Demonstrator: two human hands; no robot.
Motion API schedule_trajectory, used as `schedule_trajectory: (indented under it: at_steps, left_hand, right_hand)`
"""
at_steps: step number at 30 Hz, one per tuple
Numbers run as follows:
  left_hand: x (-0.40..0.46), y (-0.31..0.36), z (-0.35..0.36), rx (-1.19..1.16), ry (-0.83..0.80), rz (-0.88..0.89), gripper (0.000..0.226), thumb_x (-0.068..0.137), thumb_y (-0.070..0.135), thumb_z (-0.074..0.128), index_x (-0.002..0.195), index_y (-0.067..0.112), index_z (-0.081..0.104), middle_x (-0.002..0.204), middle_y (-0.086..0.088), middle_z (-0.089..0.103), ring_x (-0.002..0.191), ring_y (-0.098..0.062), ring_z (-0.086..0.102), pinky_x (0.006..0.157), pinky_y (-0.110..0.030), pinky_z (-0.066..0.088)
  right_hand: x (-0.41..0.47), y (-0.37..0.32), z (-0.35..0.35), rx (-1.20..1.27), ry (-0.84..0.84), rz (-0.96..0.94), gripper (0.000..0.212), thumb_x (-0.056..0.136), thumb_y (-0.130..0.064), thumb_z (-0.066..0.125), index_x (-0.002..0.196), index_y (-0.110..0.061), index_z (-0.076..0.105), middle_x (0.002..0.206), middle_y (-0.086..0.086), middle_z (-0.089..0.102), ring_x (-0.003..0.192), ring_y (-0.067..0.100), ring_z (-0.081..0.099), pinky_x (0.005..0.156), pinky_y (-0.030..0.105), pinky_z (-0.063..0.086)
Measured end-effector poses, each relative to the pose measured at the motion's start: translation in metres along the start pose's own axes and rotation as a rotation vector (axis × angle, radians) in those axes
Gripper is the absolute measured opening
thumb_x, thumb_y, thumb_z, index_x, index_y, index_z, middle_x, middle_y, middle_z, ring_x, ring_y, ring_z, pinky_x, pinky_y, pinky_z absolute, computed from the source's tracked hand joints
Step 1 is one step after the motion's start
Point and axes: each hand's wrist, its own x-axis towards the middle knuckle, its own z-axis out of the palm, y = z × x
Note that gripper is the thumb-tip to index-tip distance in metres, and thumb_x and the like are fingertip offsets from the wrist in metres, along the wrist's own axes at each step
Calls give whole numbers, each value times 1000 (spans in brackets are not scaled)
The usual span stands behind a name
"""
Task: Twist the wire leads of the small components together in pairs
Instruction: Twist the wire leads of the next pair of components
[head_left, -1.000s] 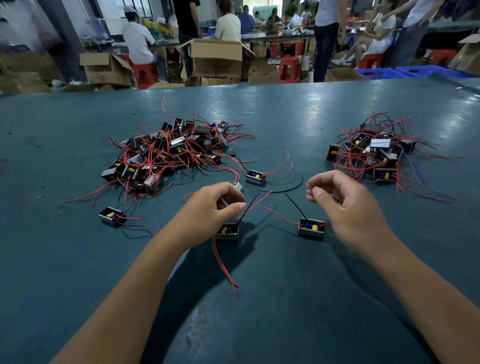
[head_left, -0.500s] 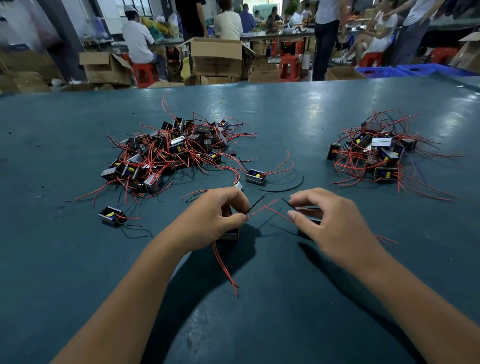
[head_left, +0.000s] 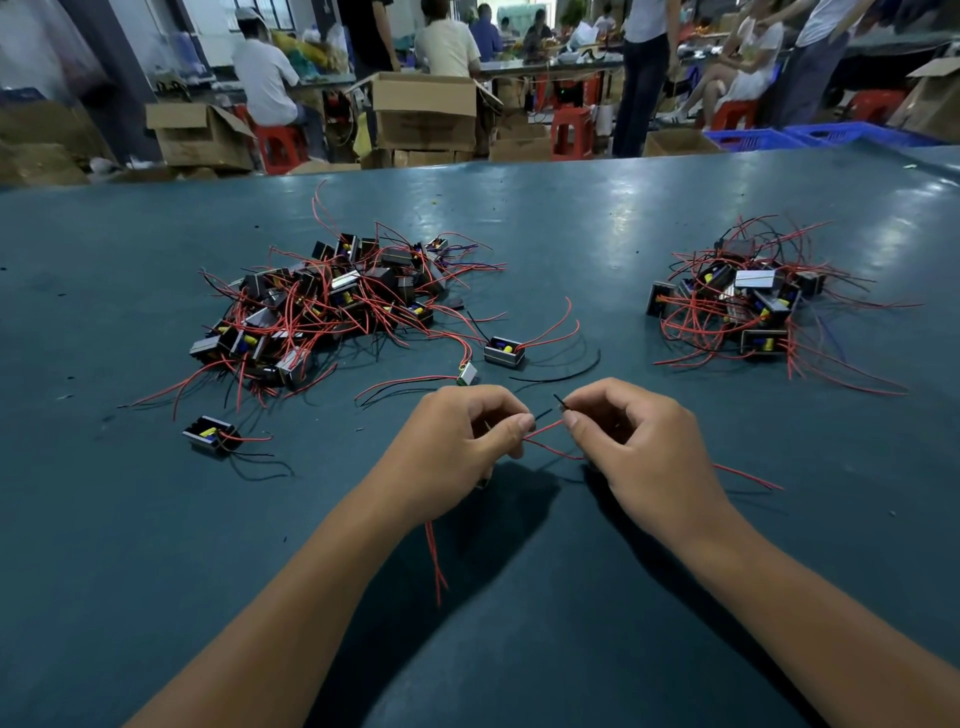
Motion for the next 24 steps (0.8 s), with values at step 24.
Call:
schedule_trajectory:
  at_steps: [24]
  left_hand:
    - [-3,7,16,11,75,26,14,96,29,59,84,26,66,73,11,72,50,-15,66,55,-48,58]
  right_hand:
    - [-1,1,7,328,-8,80,9,87,-18,74,82,-25,73,72,-8,72,66,4,62,65,22,50]
